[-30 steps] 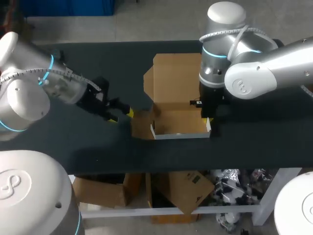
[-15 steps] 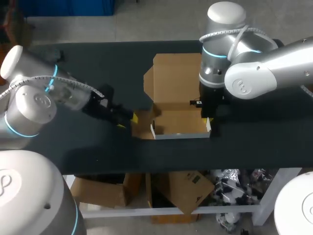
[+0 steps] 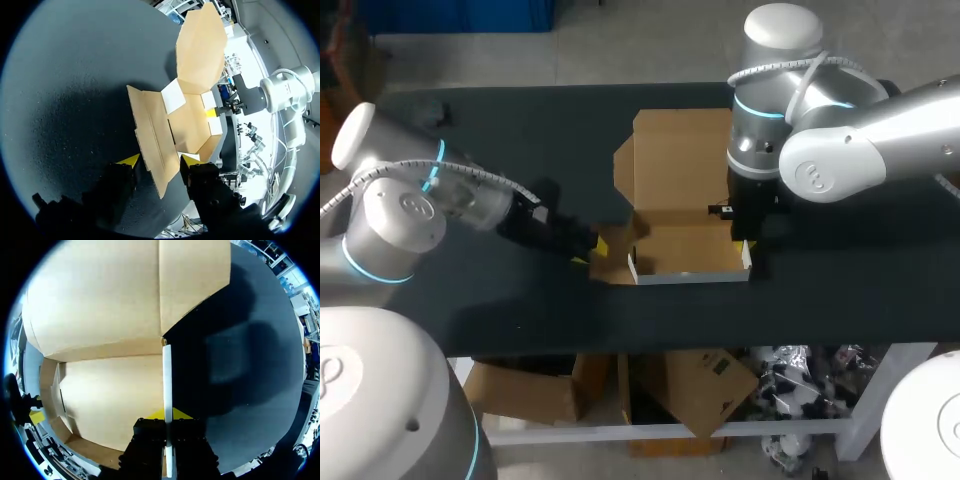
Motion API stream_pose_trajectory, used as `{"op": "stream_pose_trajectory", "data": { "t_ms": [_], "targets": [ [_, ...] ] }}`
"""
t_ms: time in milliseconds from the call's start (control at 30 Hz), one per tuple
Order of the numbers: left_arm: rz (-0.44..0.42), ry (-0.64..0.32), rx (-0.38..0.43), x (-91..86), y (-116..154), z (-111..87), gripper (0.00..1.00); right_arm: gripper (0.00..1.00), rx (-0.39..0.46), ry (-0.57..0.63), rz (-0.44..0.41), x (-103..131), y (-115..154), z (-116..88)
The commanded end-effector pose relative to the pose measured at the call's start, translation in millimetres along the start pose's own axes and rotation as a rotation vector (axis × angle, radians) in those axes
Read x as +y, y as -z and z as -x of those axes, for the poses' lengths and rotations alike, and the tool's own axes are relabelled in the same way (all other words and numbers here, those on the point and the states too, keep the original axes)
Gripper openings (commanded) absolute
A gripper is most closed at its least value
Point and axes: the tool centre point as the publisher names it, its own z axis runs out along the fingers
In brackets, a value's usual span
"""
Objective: Assemble the packaging by folding the flat box into shape, placing the metal phone stand inside, and closing the box properly
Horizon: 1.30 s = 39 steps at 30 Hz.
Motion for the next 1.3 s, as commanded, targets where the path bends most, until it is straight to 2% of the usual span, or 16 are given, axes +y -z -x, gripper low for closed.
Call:
{"op": "stream_pose_trajectory", "data": {
  "t_ms": [33,133,267,300,567,667,833,1100,1300],
  "targets": [
    [0.003,0.002,0.000,-0.6,-8,-1.2,0.46,0.00,-0.002,0.000,-0.002,0,0,-1],
    [0.003,0.004,-0.008,0.0,-9,-3.1,0.44,0.00,-0.002,0.000,-0.002,0,0,-1],
    [0.000,0.014,-0.036,0.0,-11,-7.1,0.12,0.00,-0.002,0.000,-0.002,0,0,-1],
    [0.000,0.015,-0.037,0.0,-12,-7.4,0.01,0.00,-0.002,0.000,-0.002,0,0,-1],
    [-0.011,0.052,-0.122,-2.5,-14,-16.0,0.00,0.00,-0.002,0.000,-0.002,0,0,-1],
    [-0.020,0.066,-0.179,-3.4,-15,-21.0,0.00,0.00,-0.002,0.000,-0.002,0,0,-1],
    [-0.029,0.085,-0.337,-7.1,-19,-35.3,0.00,0.00,-0.002,0.000,-0.002,0,0,-1],
    [-0.023,0.113,-0.518,-16.4,-29,-51.0,0.00,0.00,-0.002,0.000,-0.002,0,0,-1],
    [-0.022,0.132,-0.597,-21.4,-34,-55.8,0.00,0.00,-0.002,0.000,-0.002,0,0,-1]
  ]
}}
